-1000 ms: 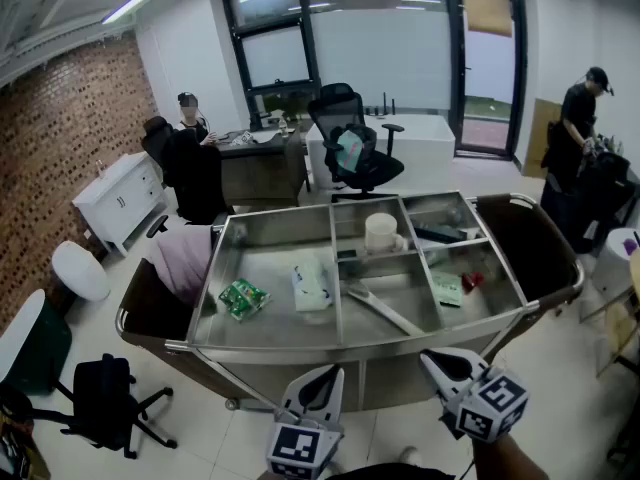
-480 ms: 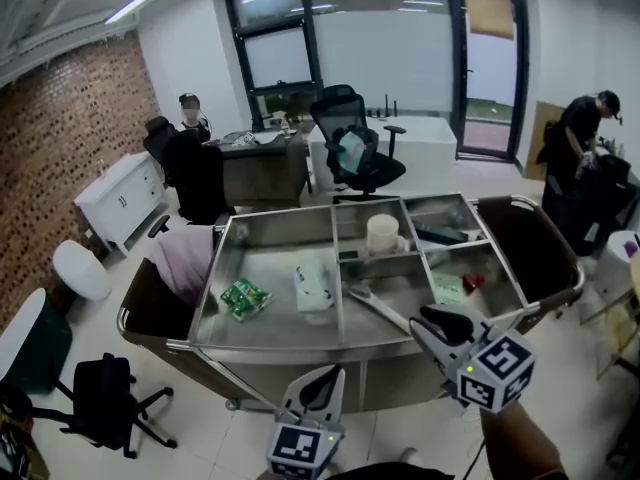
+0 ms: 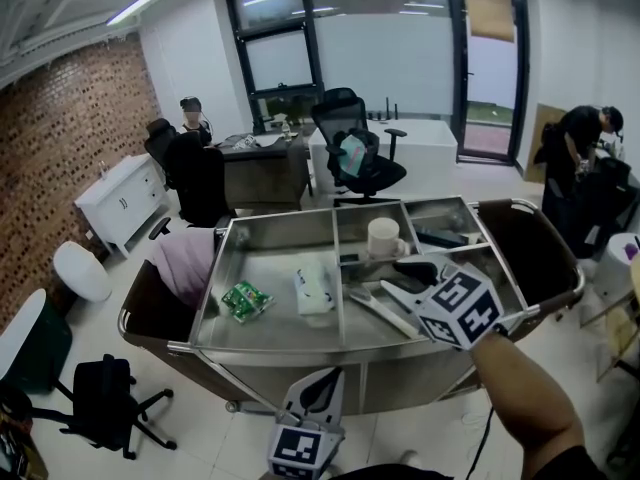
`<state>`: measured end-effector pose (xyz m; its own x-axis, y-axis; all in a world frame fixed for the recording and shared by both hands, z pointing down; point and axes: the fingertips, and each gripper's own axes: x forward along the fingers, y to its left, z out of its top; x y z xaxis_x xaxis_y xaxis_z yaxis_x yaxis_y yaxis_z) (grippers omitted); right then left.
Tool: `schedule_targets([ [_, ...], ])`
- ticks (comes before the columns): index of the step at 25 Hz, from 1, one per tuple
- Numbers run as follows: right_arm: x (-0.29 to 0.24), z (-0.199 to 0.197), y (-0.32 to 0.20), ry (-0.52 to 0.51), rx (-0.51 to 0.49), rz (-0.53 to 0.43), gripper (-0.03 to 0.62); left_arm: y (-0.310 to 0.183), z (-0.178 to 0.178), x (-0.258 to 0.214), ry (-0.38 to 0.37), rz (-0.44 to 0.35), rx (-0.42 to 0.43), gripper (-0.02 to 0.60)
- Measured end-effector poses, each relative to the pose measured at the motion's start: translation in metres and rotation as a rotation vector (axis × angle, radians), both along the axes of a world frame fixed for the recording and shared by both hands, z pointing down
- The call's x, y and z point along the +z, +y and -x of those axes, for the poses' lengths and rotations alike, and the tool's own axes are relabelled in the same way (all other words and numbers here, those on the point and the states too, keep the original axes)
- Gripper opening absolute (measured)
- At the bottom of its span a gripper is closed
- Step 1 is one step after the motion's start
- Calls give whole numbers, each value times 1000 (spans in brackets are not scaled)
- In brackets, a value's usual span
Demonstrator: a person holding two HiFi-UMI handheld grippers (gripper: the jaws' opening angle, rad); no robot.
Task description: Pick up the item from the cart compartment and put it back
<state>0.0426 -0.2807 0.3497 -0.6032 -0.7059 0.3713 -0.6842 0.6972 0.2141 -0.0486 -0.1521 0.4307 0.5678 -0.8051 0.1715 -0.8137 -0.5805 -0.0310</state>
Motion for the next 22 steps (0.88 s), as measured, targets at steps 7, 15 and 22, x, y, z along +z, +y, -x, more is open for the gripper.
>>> schedule_targets([
  [7,59,18,-48,108,-3,150,177,1,3,-1,6,-3,-9,0],
  [15,116,22,-78,195,-3,281,232,1,10,1,12,3,-25,0],
  [22,146,33,-88,232,-17,332,232,1,13,4,13,14,-31,0],
])
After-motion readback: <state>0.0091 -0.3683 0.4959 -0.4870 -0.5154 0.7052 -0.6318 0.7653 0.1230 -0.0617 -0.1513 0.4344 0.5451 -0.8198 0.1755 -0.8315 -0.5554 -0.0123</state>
